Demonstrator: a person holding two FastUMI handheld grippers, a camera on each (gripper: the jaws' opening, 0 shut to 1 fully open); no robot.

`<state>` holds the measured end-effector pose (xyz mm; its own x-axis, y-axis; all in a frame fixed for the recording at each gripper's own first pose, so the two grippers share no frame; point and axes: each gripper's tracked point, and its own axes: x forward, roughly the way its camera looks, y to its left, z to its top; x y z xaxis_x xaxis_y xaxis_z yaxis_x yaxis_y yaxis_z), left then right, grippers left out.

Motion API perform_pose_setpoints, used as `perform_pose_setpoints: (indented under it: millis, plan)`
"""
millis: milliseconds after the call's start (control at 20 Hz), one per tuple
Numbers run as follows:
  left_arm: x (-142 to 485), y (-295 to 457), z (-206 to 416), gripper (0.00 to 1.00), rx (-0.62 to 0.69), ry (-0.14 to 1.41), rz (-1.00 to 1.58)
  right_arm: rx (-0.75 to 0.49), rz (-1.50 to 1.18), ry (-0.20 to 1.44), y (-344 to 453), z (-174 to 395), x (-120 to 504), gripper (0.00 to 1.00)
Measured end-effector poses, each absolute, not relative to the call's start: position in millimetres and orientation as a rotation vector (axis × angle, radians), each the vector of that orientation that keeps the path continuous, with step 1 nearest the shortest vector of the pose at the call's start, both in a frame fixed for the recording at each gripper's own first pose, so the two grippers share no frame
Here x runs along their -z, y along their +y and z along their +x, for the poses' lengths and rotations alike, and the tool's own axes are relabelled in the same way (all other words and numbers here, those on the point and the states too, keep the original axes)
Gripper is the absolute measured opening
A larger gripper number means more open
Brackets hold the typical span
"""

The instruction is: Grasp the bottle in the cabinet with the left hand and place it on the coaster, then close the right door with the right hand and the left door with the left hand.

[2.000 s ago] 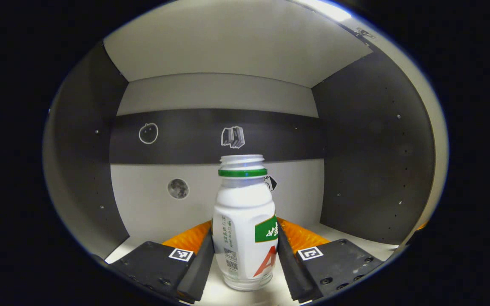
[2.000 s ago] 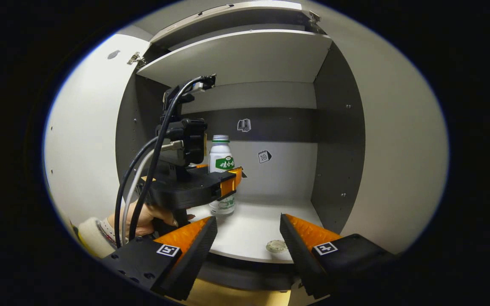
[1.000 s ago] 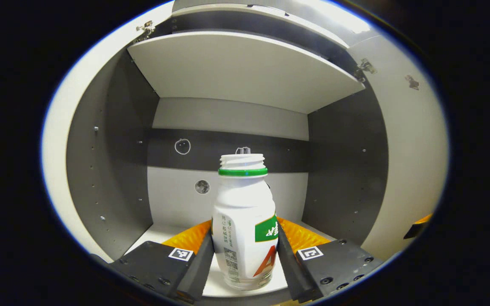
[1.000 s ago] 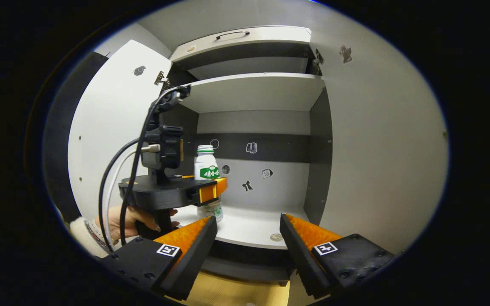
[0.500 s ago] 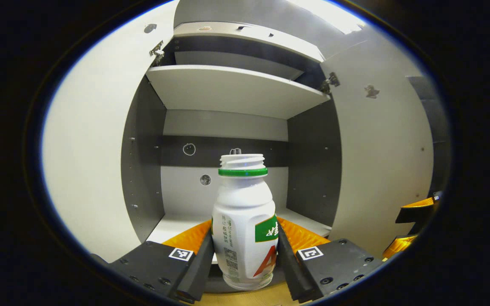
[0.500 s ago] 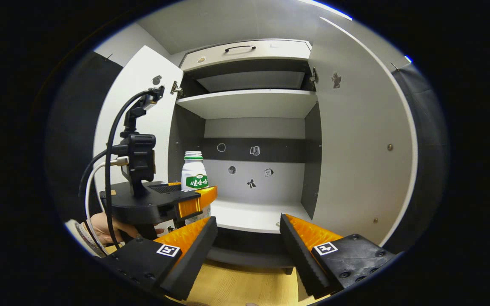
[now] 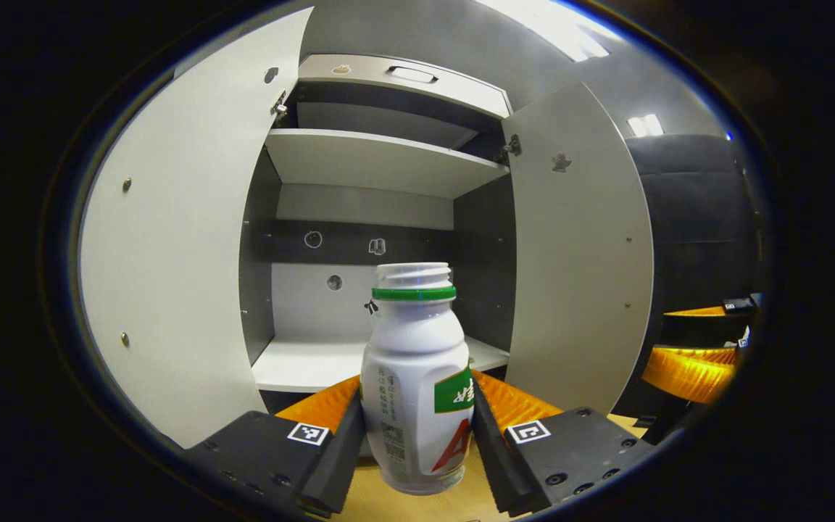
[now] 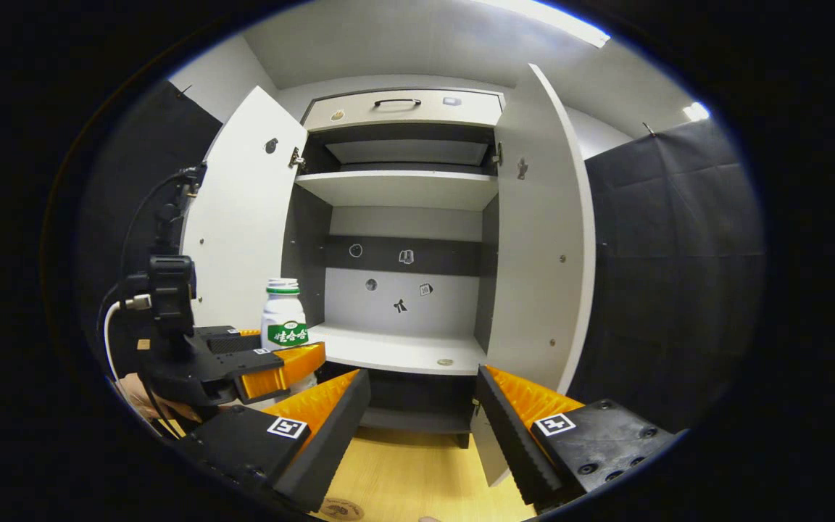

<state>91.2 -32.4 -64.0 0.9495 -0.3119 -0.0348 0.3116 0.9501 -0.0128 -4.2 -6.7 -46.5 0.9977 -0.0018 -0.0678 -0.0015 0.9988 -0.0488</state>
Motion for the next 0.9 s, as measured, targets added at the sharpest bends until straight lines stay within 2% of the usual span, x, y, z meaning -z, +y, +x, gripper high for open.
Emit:
perform_pose_setpoints:
  millis: [50,300,350,400,900]
  plan:
    - [69,-39,85,0.75,0.331,0.035,-0.012,0.005,-0.057,0.066,-10,-6,47,0.98]
    - [108,-60,61,0.75,0.369,0.056,-0.012,0.059,-0.048,0.104,-38,-5,67,0.98]
    - [117,-62,58,0.75,0.362,0.063,-0.012,0.060,-0.041,0.109,-42,-5,70,0.95]
    - [127,-65,54,0.75,0.362,0.069,-0.015,0.057,-0.040,0.112,-46,-4,73,0.98]
    - [257,-74,18,0.75,0.263,0.138,0.022,-0.048,-0.069,0.146,-56,14,136,0.98]
